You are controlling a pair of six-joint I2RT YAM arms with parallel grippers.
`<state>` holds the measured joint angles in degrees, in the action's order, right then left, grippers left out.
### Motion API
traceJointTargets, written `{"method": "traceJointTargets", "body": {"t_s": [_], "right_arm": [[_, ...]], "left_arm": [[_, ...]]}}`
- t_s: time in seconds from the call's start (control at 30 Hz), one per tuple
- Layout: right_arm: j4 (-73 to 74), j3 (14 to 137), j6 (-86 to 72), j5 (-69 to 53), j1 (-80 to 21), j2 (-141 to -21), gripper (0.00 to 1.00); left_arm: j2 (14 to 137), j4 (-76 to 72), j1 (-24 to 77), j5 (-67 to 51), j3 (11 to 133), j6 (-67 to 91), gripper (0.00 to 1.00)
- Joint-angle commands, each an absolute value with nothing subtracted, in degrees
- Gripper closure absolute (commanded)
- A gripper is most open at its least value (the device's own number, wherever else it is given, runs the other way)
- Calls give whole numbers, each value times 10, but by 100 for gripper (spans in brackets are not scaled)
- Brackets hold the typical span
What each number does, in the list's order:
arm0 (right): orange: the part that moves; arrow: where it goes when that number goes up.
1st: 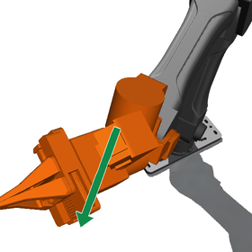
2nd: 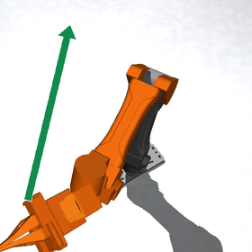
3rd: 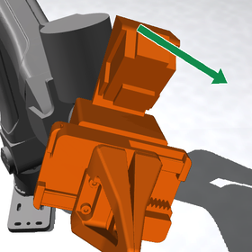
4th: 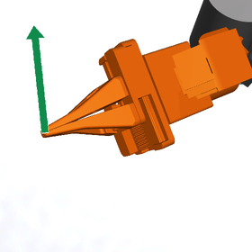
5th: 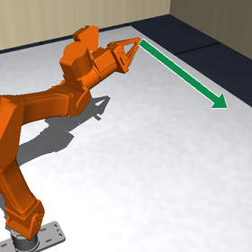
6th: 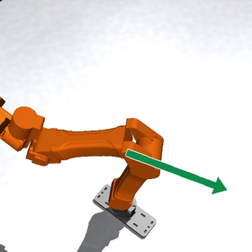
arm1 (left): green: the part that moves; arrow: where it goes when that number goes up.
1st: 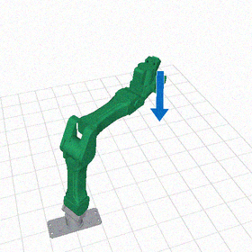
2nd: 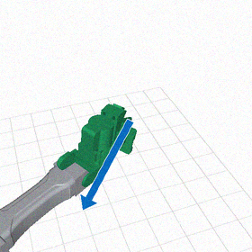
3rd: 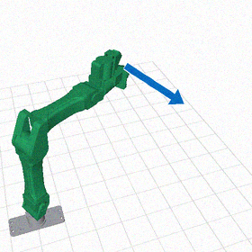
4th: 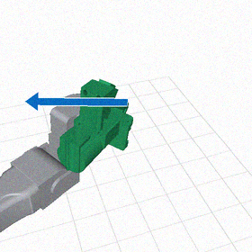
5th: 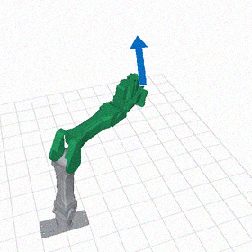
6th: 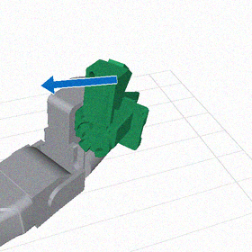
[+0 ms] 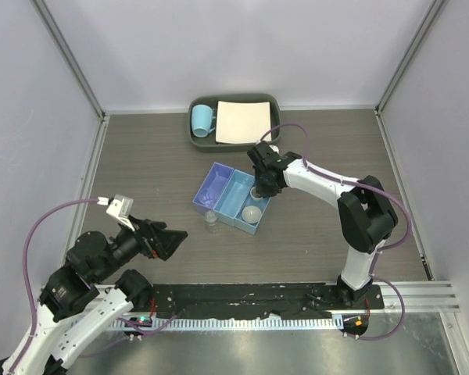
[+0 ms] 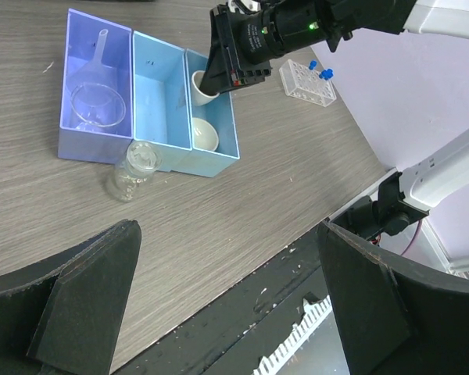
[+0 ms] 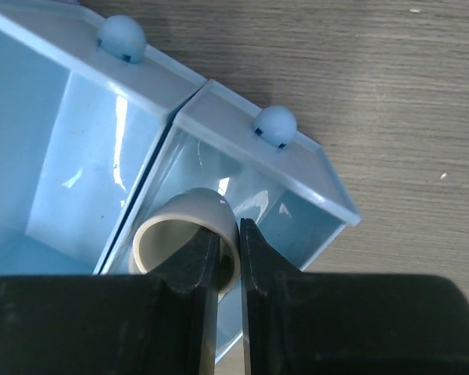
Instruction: Organize the chemistry lab equipment
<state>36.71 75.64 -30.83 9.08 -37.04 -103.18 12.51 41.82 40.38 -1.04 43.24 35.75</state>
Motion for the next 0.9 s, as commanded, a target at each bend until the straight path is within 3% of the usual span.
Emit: {"method": "traceJointTargets", "body": {"t_s": [0.0,0.3,0.47,0.57,0.87], "right_arm": [[350,783,-297,99,-358,-1043,99],[340,780,-286,93,-342,-1079,96],[341,787,-282,102,-341,-1081,71],[349,794,-279,109,-340,-1076,63],[379,809,-268,135,-340,-1051,61]], "left_arm": [[121,405,410,11,433,359,0],[122,405,412,11,434,359,0],[126,406,412,12,433,359,0],[129,406,412,12,434,359,0],[131,406,412,16,434,359,0]]}}
